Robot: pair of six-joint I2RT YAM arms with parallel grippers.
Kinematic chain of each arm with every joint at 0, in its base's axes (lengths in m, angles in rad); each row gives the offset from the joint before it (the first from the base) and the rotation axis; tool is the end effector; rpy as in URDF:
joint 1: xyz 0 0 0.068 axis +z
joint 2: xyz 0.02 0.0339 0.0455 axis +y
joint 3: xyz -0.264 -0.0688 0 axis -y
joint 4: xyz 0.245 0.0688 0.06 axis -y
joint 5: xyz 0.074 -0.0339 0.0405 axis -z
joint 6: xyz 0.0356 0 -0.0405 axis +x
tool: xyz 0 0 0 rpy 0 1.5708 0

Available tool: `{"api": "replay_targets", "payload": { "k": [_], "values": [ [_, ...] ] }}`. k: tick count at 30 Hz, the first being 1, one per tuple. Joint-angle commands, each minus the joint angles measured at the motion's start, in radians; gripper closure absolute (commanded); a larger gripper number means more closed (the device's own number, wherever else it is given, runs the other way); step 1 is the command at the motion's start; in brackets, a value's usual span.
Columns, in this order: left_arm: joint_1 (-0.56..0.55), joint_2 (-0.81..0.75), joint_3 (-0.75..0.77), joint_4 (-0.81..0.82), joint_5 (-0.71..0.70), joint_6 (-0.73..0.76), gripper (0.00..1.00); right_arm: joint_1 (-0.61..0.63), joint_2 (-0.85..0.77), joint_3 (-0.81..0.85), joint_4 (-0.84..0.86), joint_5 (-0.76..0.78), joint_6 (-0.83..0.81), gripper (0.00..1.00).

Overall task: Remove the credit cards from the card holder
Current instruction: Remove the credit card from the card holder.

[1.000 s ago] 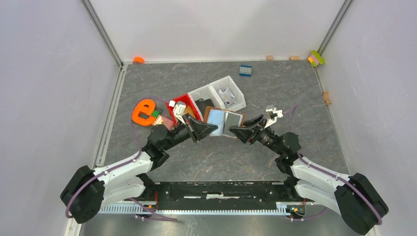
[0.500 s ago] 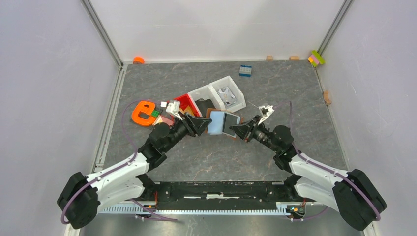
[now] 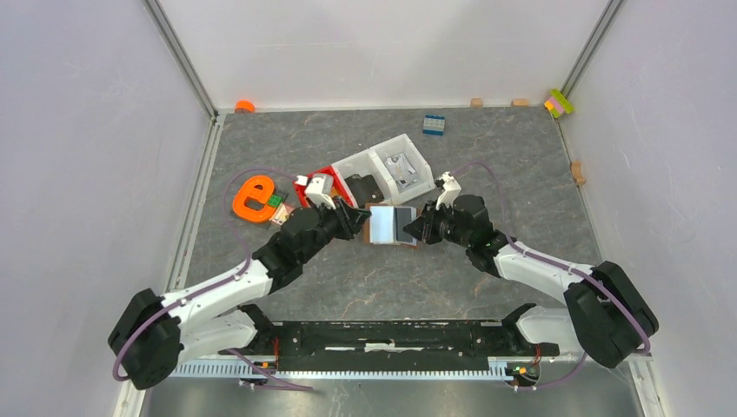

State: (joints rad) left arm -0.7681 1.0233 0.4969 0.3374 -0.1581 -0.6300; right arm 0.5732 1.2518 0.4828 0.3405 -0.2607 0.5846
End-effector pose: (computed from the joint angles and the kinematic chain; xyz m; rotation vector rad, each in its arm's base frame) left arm 0.1706 -0.1570 0.2472 0.0067 1.8416 -0.8663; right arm 0.2081 0.1452 0.1919 -0.1666 2.1222 0.9785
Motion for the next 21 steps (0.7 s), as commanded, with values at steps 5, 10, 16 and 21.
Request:
{"api": "replay_targets", "payload": {
  "k": [5,10,16,21],
  "values": [
    [-0.019,0.233,0.144,0.083,0.363,0.052,0.73,-0.002,0.004,0.05,0.046,-0.13,-0.011,1.0],
    [-0.017,0.285,0.163,0.083,0.39,0.034,0.74,-0.001,-0.014,0.016,0.146,-0.201,0.014,1.0],
    [0.032,0.292,0.187,-0.015,0.36,0.034,0.78,-0.003,-0.064,-0.021,0.214,-0.208,0.026,0.99],
    [0.084,0.303,0.156,0.075,0.485,-0.037,0.79,-0.006,-0.117,-0.056,0.251,-0.189,0.033,0.99]
  ]
}}
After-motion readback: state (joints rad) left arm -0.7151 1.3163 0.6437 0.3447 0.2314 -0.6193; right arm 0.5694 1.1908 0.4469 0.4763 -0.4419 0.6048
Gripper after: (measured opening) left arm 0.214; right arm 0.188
